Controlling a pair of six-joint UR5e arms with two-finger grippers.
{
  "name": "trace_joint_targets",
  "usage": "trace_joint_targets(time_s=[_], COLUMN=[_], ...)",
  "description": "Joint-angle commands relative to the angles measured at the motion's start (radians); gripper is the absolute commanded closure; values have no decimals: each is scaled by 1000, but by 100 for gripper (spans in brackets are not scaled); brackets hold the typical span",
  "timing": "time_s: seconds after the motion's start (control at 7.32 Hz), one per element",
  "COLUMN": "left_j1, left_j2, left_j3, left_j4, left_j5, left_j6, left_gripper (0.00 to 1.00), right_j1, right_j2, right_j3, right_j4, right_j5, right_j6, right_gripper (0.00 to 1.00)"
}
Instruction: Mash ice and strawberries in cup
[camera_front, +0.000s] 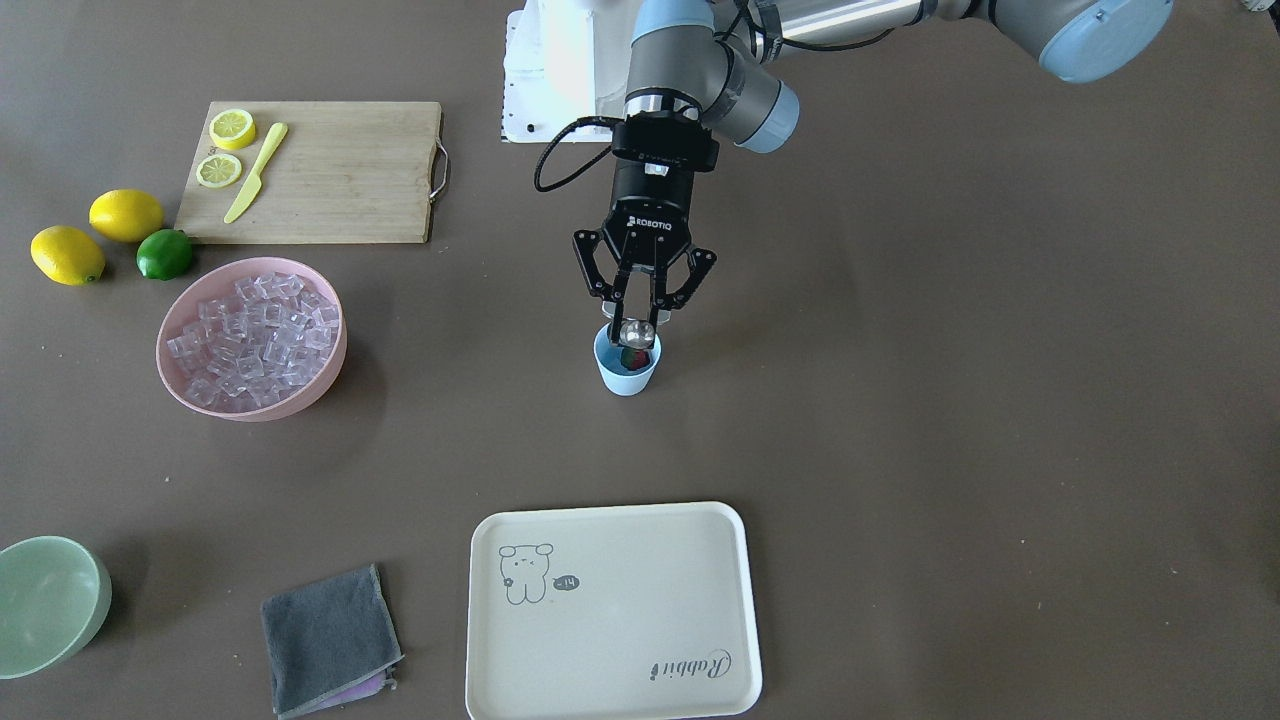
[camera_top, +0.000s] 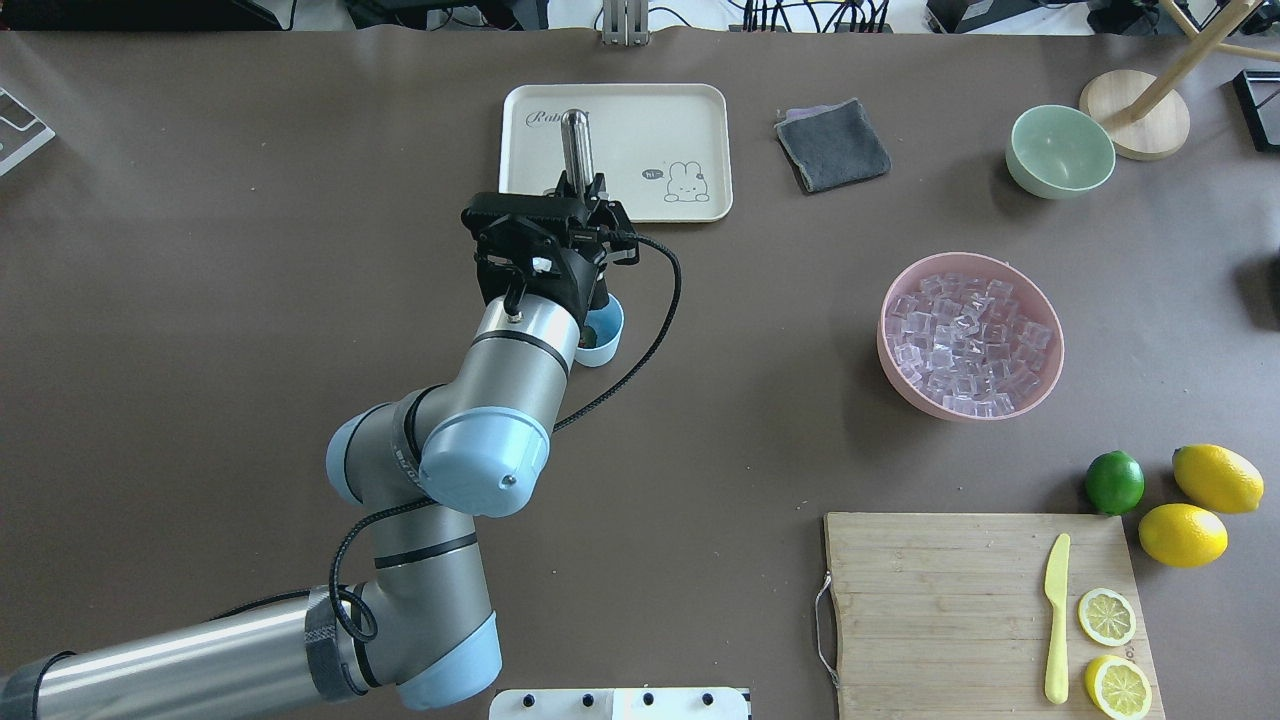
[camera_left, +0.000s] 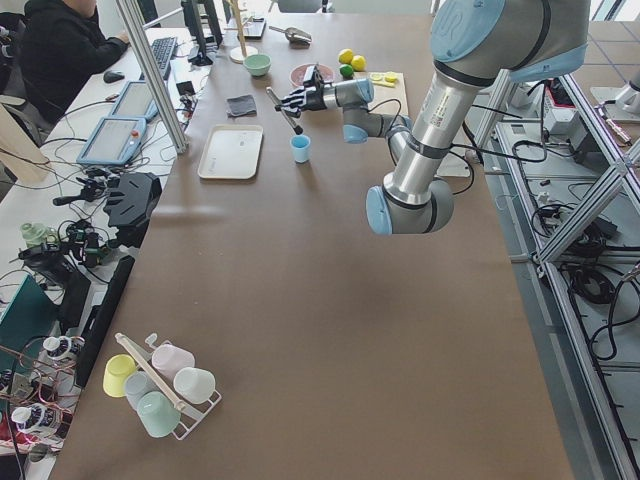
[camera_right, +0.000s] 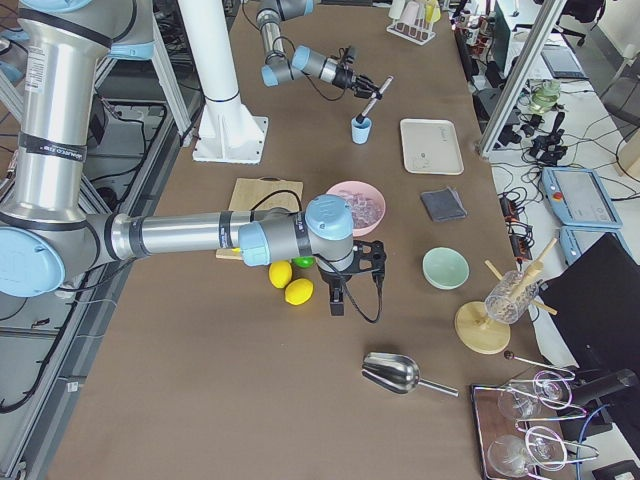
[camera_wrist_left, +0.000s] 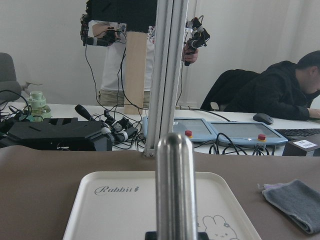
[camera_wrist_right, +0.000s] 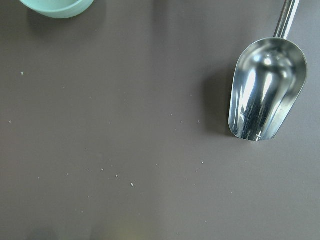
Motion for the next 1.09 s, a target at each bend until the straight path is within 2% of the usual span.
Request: trace_joint_targets(time_s=[0.0, 0.14, 0.27, 0.41, 0.55, 0.68, 0.82, 0.96], left_j1=[-126, -262, -438, -622, -759, -838, -869, -878], left_j2=[136, 259, 384, 478, 510, 566, 597, 645], left_j3=[-164, -224, -235, -200, -115, -18, 99, 155], left_j4=[2, 2, 5, 8, 20, 34, 63, 73], left_j5=[-224, -465, -768, -1103, -1340, -1453, -1519, -1520], left_j6=[29, 13, 5, 20, 32, 128, 272, 419], left_gripper=[78, 78, 78, 78, 78, 77, 77, 75], right_j1=[2, 2, 5, 6, 8, 6, 6, 5], right_j2=[0, 0, -2, -11, -11, -13, -13, -8], right_j3=[1, 1, 6, 12, 15, 15, 17, 17], right_j4=[0, 2, 2, 5, 6, 8, 8, 8], right_j5=[0, -1, -1, -1, 0, 0, 2, 5], right_j6=[0, 0, 0, 0, -2, -3, -3, -3], right_gripper=[0, 0, 0, 0, 0, 0, 0, 0])
